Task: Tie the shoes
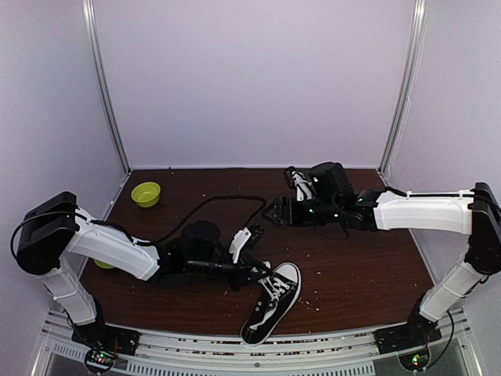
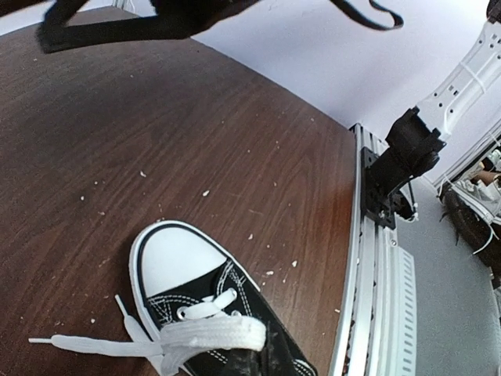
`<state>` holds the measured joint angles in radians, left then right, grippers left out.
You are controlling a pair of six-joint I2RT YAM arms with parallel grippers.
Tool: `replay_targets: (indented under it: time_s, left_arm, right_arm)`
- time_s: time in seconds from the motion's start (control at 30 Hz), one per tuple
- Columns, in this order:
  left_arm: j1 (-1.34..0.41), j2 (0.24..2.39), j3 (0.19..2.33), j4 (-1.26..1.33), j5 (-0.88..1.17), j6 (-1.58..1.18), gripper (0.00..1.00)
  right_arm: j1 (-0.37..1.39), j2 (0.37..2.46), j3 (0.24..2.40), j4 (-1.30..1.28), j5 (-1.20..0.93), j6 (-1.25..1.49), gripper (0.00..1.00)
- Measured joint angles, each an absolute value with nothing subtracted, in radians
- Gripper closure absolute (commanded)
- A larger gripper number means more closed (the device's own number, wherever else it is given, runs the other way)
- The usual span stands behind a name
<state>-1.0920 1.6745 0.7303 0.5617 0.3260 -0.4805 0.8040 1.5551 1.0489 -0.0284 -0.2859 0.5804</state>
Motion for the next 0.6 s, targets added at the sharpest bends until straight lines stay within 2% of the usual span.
replay_targets:
  time_s: [0.17, 0.33, 0.6]
  left_arm:
    - [-1.090, 1.672, 0.730, 0.605, 0.329, -0.508, 1.00]
    - [-1.090, 1.672, 0.730, 0.613, 0.330, -0.522, 1.00]
    - [-1.090, 1.672, 0.730, 0.612, 0.336, -0.528, 1.00]
  right_arm:
    - [0.753, 1.399, 0.814, 0.054, -0.298, 0.477, 0.50]
    - [0.759, 1.361, 0.574, 0.192, -0.393, 0.440, 0.65]
    - [0.843, 1.441, 0.521, 0.392, -0.474, 0.397, 0.76]
